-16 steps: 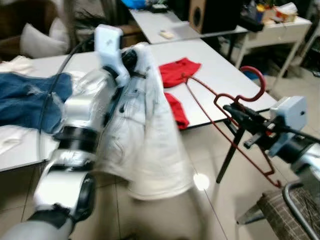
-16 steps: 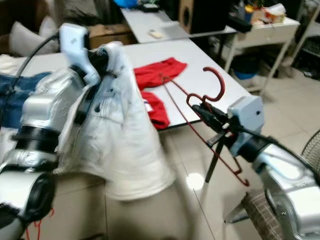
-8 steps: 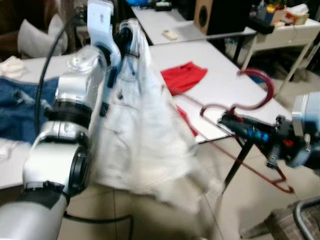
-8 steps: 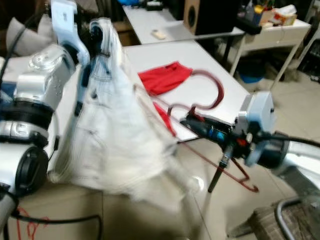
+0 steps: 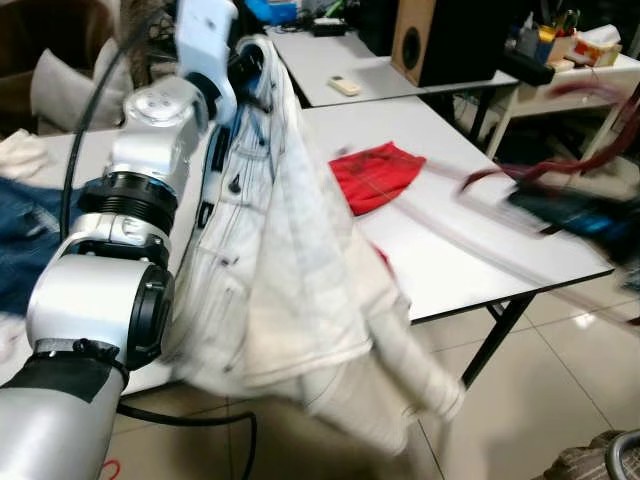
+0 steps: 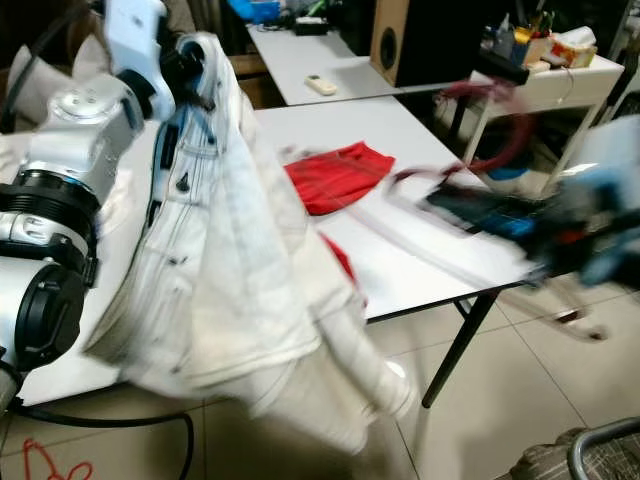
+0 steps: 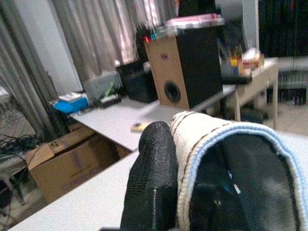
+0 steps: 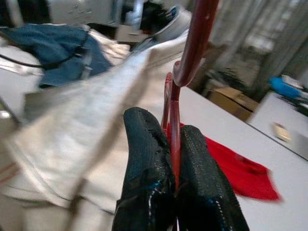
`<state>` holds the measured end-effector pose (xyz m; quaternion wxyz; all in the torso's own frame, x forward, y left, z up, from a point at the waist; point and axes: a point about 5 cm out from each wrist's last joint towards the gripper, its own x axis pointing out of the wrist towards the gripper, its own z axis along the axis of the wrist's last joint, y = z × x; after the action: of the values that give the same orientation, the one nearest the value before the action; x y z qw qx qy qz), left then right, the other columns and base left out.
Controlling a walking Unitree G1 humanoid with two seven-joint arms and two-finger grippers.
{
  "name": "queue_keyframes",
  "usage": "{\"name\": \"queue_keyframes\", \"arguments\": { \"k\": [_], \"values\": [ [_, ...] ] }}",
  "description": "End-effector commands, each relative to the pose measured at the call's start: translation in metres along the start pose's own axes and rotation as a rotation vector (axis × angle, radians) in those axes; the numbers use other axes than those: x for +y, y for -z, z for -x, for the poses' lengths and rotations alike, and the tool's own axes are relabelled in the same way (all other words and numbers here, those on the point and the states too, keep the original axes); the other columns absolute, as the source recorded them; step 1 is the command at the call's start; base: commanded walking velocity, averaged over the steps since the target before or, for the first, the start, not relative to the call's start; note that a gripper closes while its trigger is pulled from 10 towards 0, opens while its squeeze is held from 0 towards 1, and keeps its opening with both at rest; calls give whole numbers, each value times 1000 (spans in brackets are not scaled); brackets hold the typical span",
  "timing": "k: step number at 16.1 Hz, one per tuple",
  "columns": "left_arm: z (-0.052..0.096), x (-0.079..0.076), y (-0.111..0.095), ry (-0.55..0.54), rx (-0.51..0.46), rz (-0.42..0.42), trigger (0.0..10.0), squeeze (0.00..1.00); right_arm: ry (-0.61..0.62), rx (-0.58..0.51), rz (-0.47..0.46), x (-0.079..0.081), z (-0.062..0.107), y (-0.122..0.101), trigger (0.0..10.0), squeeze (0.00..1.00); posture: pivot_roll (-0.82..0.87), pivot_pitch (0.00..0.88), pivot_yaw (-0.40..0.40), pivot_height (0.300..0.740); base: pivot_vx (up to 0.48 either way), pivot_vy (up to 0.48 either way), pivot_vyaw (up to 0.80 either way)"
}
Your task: Hang hanger
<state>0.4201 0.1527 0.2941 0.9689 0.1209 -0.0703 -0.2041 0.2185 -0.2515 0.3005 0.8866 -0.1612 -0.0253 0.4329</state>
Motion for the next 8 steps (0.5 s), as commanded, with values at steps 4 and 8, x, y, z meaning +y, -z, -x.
{"name": "queue_keyframes", "arguments": {
  "k": [4,8],
  "values": [
    [-4,-4,0,0,24,-31,10000,0,-77,-88,-12,5,0,-14,10000,0,-197,0,36,740,0,0,0],
    [-6,-3,-14,24,-28,18,10000,0,-278,-107,-118,36,-31,3,10000,0,-180,0,25,740,0,0,0]
  ]
}}
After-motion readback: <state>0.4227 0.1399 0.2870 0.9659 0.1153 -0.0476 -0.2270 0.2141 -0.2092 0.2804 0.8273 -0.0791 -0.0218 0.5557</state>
